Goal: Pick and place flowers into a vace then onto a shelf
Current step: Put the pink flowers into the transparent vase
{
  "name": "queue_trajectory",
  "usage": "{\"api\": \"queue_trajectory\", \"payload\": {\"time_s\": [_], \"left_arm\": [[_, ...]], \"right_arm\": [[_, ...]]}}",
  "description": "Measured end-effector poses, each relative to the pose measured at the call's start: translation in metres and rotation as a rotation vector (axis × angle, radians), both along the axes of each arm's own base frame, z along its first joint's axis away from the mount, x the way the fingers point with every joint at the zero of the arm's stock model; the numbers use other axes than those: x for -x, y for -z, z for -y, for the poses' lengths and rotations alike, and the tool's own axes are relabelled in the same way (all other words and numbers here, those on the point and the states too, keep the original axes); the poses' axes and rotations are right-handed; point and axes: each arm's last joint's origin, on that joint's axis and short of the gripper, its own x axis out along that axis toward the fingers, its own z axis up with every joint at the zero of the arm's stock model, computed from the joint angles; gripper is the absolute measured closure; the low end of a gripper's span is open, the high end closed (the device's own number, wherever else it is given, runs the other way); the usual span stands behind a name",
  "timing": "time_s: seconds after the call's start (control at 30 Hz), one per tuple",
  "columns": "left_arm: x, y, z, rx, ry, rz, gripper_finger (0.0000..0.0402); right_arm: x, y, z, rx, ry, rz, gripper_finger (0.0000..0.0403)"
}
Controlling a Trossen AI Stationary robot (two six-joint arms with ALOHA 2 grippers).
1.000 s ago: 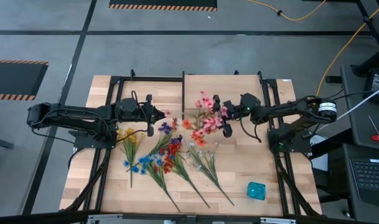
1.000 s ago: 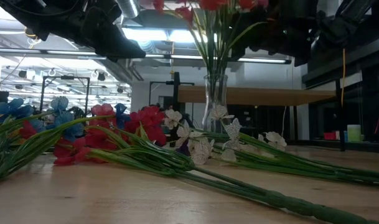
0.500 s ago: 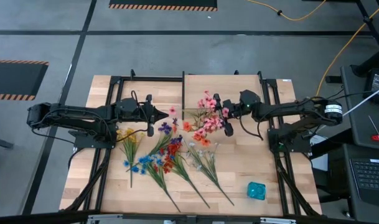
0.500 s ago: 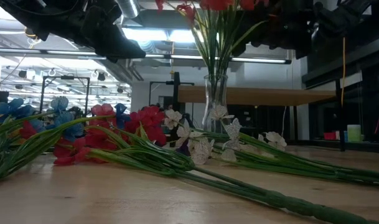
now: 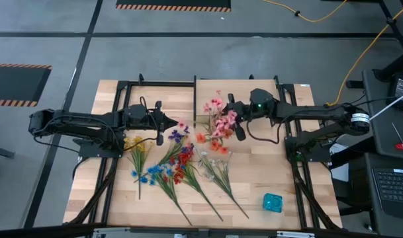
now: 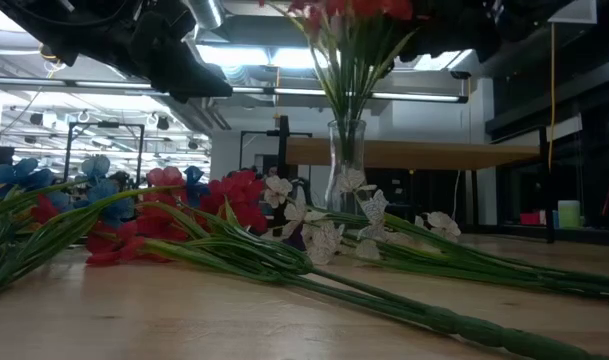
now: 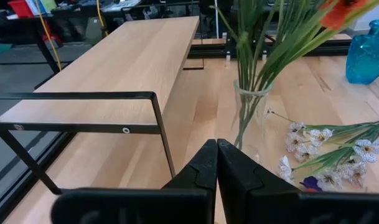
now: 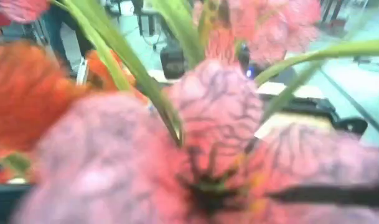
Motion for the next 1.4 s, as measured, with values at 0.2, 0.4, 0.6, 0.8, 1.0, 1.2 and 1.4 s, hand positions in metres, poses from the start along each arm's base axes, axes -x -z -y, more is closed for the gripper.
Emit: {"api": "queue_trajectory", "payload": {"time_s": [0.2,0.4,0.6,0.8,1.0,1.2,1.4], "left_arm": [[0.000,0.000,0.000,0.000,0.000,0.000,0.0398],[0.000,0.000,0.000,0.000,0.000,0.000,0.0394],[0.000,0.001,0.000,0.001,0.000,-0.006,0.0395],[0.001,0.003,0.000,0.006,0.000,-0.035,0.0394],[0.001,0.004,0.000,0.007,0.000,-0.039,0.0397],[0.001,0.004,0.000,0.007,0.000,-0.039,0.0396],[0.001,0.004,0.000,0.007,0.000,-0.038,0.0399]], "right_arm": [[-0.003,-0.017,0.001,-0.012,-0.002,-0.073,0.0221],[-0.002,-0.027,0.002,-0.021,0.047,-0.165,0.0221],[-0.002,-0.034,0.002,-0.025,0.063,-0.191,0.0221],[-0.001,-0.036,0.002,-0.033,0.063,-0.222,0.0221],[0.000,-0.033,0.002,-0.041,0.064,-0.250,0.0222],[0.000,-0.033,0.003,-0.034,0.088,-0.252,0.0260],[0.000,-0.033,0.003,-0.032,0.087,-0.253,0.0309]]}}
